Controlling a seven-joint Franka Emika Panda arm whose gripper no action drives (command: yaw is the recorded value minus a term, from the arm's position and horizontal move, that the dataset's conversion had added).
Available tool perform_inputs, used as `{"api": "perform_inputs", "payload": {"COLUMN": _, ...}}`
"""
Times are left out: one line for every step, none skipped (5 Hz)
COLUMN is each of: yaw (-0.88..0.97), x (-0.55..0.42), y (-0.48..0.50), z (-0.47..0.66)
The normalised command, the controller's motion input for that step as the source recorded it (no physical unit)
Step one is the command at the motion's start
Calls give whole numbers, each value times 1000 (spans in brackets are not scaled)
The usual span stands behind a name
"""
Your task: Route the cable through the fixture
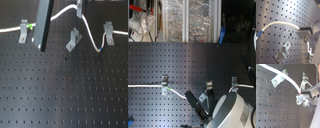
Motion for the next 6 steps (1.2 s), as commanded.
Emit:
{"api": "perform_inputs", "payload": {"yaw": 0, "x": 46, "y": 64, "z": 40}}
{"api": "perform_inputs", "payload": {"yaw": 308, "x": -90, "y": -111, "z": 105}}
{"api": "perform_inputs", "payload": {"yaw": 748, "x": -178, "y": -216, "z": 68}}
{"api": "perform_inputs", "payload": {"yaw": 394, "x": -315, "y": -295, "z": 147}}
{"api": "perform_inputs", "payload": {"yaw": -100, "x": -430, "y": -462, "z": 155}}
{"api": "perform_inputs", "payload": {"yaw": 0, "x": -115, "y": -86, "z": 1}}
